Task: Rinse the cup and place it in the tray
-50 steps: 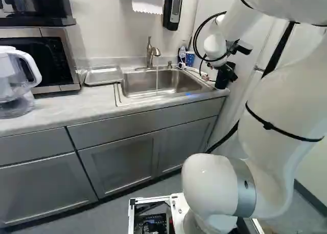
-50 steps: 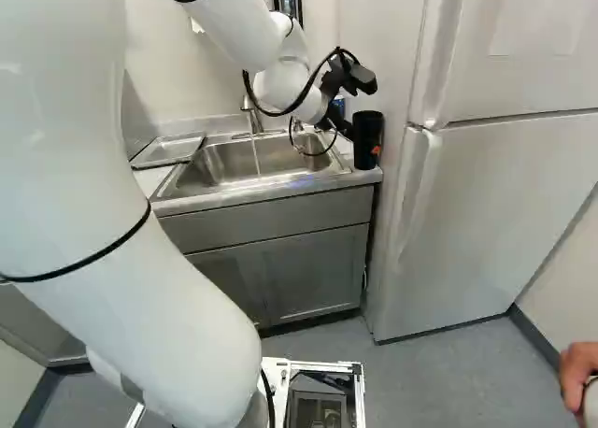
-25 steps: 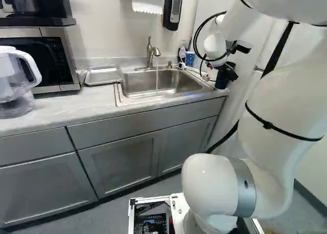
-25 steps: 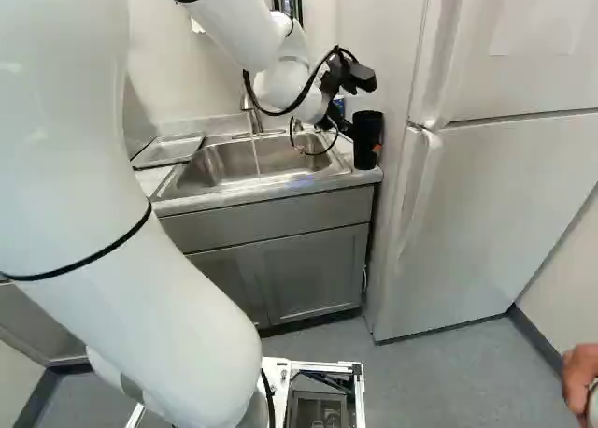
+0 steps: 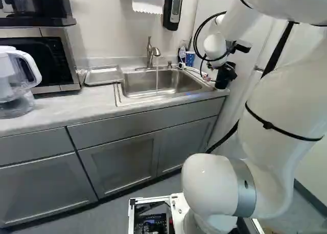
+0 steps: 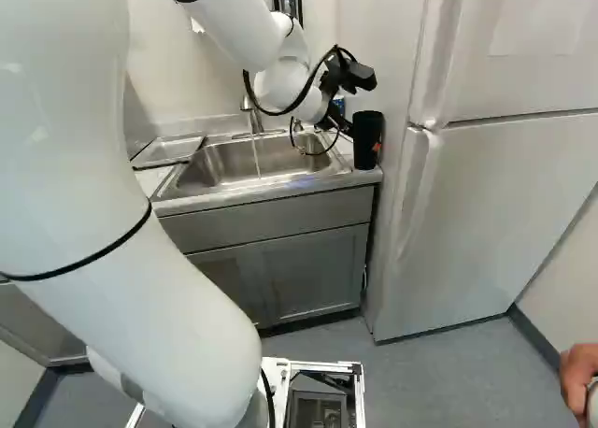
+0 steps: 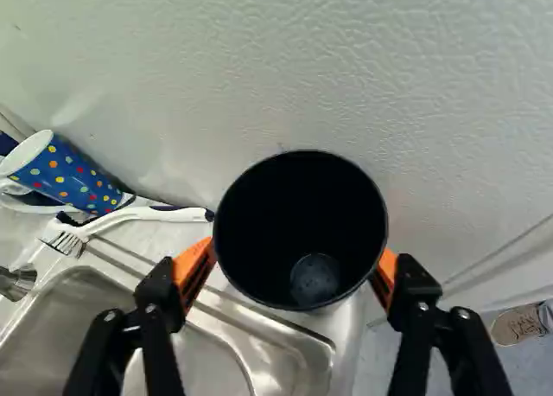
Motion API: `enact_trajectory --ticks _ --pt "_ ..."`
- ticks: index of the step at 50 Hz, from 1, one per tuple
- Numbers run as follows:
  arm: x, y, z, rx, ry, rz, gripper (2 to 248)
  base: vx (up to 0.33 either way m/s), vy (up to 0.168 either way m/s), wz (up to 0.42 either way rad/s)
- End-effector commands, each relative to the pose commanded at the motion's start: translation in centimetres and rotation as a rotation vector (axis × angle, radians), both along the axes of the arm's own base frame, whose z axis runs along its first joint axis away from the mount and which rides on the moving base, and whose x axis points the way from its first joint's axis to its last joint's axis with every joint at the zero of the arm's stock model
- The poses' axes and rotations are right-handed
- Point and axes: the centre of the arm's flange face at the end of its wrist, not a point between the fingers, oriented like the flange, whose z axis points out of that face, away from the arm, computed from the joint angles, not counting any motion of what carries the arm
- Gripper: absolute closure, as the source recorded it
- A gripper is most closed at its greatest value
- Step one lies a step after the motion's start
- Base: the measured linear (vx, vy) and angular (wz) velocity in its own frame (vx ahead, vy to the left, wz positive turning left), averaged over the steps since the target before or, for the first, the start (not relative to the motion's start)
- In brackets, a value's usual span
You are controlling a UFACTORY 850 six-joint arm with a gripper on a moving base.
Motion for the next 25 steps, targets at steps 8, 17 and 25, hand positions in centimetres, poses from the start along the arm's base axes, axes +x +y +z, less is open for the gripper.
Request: enact_trajectory --ticks 8,17,25 --pt "0.0 0.0 0.0 0.0 0.0 0.0 71 0.0 0.0 0.0" --pt "0.0 0.0 0.0 0.0 0.0 0.0 126 0.0 0.0 0.0" --pt "0.0 0.0 0.0 0.0 0.0 0.0 126 0.0 0.0 0.0"
